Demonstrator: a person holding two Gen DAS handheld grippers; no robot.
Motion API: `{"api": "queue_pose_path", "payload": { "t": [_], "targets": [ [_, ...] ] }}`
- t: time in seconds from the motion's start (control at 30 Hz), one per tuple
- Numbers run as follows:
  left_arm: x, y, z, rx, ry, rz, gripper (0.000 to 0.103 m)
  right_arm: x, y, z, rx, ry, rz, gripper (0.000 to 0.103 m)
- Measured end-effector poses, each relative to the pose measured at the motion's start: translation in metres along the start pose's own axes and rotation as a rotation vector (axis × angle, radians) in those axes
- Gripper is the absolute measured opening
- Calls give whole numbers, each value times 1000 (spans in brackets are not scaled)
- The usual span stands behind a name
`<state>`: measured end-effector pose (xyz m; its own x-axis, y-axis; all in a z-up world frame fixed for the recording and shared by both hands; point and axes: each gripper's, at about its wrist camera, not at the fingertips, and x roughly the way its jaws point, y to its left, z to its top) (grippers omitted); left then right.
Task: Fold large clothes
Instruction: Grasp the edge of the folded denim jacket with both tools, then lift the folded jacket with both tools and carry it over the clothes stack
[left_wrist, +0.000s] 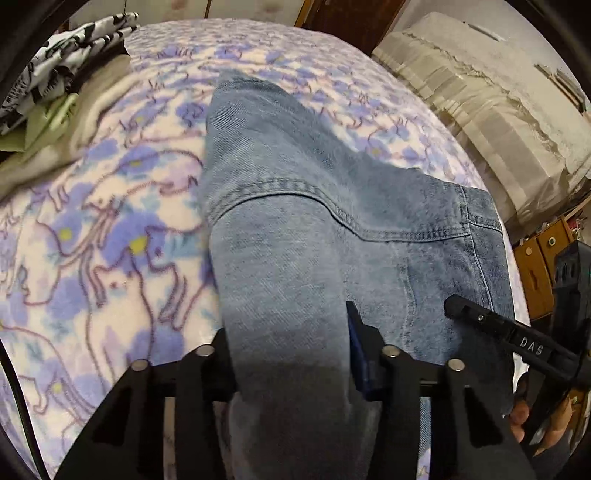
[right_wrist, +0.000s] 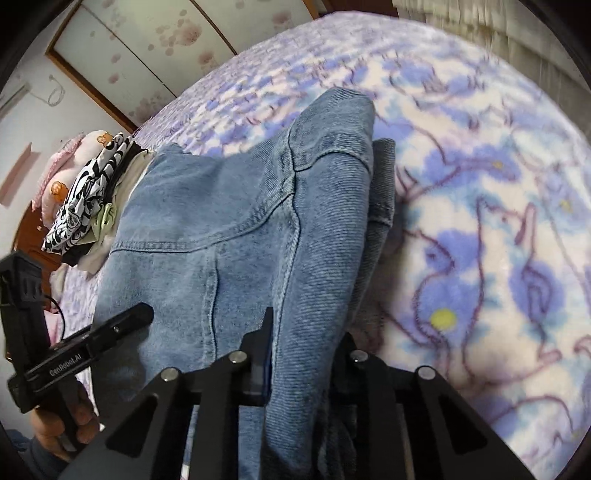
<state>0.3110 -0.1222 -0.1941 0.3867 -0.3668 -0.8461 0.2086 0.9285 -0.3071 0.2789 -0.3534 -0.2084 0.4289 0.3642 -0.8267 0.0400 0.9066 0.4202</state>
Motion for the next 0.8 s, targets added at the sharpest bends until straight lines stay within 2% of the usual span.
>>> {"api": "queue_pose_path", "payload": {
  "t": [0.13,0.37,0.53,0.8],
  "targets": [
    [-21,-6,-5,35,-20,34,40,-22,24,-7,-39,-42,7,17],
    [-87,5,-33,52,-61,71,38,-48,73,-40,-100,-32,34,16],
    [-142,33,-54,22,-81,84,38,-69,114,-58,-147,-24,83,16],
    [-206,89,-71,-47,-127,108,38,-85,188,-76,-223,-29,160,16]
  ]
}}
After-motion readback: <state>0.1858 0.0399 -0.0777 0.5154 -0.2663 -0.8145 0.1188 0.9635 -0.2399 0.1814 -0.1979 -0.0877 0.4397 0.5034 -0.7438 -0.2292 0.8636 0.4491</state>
